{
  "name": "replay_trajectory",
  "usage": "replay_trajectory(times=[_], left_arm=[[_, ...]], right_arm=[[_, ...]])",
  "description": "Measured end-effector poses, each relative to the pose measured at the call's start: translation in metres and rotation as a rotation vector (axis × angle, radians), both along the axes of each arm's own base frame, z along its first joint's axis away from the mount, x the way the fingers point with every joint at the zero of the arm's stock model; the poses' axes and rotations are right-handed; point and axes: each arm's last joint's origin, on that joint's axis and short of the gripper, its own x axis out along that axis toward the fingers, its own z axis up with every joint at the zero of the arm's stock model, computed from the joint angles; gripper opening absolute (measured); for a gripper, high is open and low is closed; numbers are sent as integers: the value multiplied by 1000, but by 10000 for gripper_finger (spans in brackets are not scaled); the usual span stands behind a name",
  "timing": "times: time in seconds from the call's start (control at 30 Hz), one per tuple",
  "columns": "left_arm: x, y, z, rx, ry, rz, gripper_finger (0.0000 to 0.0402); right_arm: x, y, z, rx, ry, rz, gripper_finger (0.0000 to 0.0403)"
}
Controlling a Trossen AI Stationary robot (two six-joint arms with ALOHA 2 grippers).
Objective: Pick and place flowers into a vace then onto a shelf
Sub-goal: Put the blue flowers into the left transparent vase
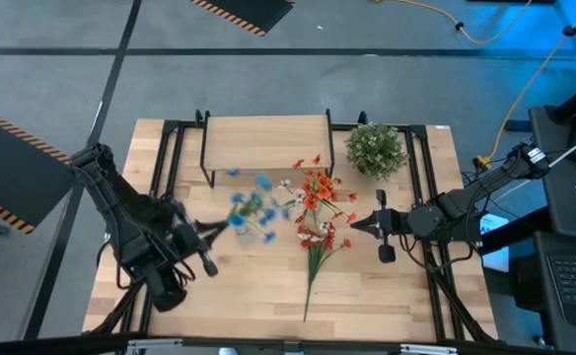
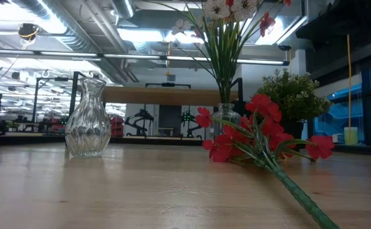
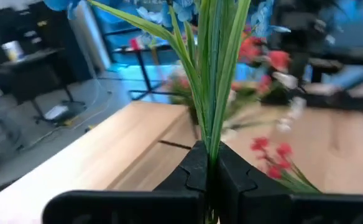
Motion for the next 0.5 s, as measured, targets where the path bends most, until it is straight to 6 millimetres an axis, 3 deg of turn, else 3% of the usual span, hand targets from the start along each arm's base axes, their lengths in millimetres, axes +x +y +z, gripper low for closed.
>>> replay_trajectory(times=[0.2, 0.5], left_arm=[[15, -20, 13, 71, 62, -112, 3], [37, -27, 18, 56, 34, -217, 3]], right_arm=[[0, 0, 0, 0, 0, 0, 4], [0, 0, 0, 1, 0, 1, 4]])
